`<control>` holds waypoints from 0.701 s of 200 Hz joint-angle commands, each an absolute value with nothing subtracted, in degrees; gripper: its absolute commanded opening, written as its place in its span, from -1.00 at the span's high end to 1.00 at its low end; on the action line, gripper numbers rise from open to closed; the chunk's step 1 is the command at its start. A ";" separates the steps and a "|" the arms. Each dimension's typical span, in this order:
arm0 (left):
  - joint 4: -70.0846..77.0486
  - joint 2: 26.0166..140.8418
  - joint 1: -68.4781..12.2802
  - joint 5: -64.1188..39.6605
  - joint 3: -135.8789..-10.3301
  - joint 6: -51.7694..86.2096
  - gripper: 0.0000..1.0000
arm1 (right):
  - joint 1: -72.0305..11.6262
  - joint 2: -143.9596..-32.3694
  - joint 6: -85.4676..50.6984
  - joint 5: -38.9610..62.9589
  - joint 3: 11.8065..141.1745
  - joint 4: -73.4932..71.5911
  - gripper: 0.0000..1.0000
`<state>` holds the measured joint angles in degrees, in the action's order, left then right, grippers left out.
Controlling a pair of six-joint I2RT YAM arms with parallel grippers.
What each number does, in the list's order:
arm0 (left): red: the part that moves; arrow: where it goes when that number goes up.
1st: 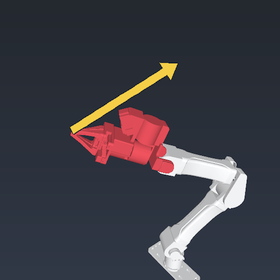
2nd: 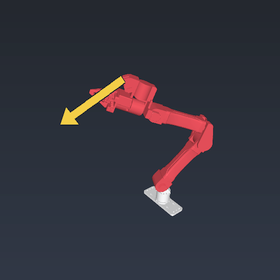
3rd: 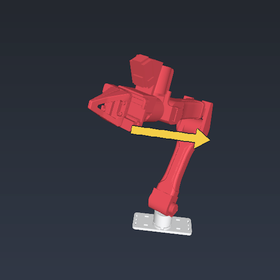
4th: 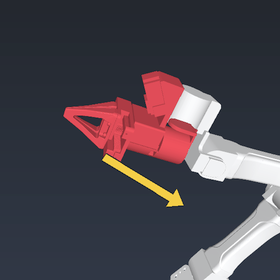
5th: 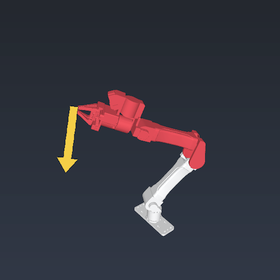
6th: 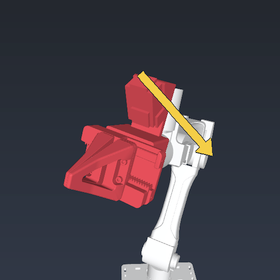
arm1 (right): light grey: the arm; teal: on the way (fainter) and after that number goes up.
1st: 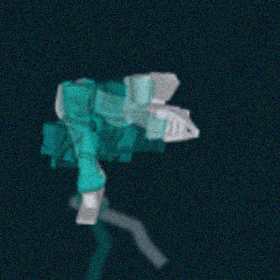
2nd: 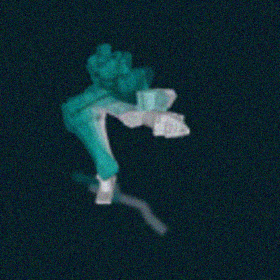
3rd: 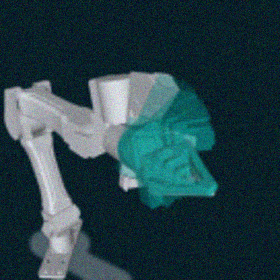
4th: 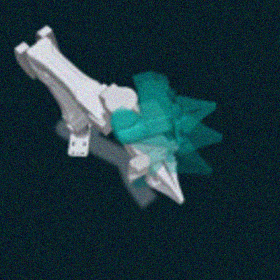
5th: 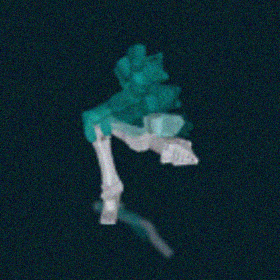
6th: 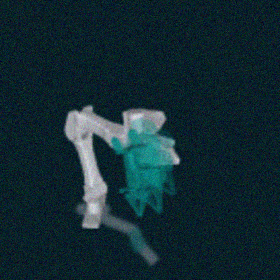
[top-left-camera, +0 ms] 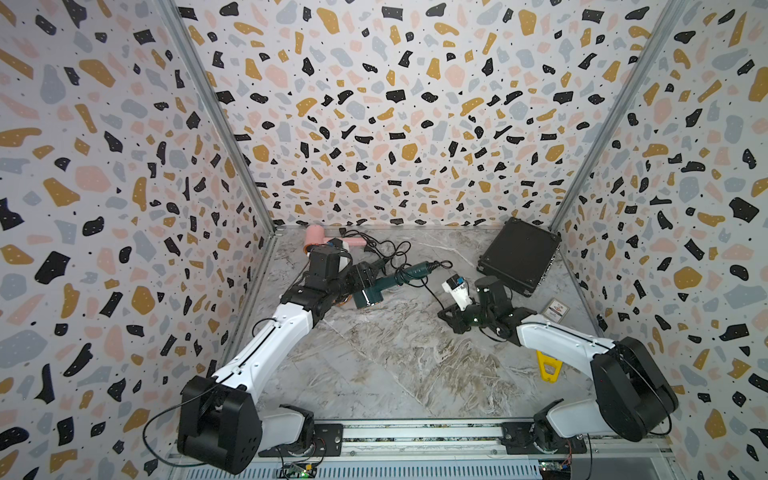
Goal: Wrap the cord around the hair dryer
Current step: Wrap the power cord around the hair dryer.
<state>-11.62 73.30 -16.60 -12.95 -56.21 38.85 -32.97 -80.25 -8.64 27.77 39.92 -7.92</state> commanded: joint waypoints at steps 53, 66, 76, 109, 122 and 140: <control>-8.29 68.76 -16.48 9.19 -52.64 47.77 1.00 | -41.04 -74.93 -10.76 24.00 40.04 -9.69 1.00; -7.62 68.48 -16.41 11.12 -51.74 47.86 1.00 | -41.95 -75.45 -10.23 24.18 41.61 -6.28 1.00; -7.01 68.67 -16.50 10.56 -51.55 48.19 1.00 | -42.59 -76.16 -9.89 24.17 42.64 -4.72 1.00; -7.26 70.07 -17.60 9.18 -52.50 47.57 1.00 | -43.32 -79.47 -9.26 22.30 45.63 -2.18 1.00; -7.64 70.13 -17.93 9.96 -52.25 47.28 1.00 | -43.80 -80.78 -8.92 21.96 47.61 -0.63 1.00; -7.12 70.69 -18.06 7.60 -52.62 47.20 1.00 | -44.37 -83.03 -8.46 22.15 50.22 0.62 1.00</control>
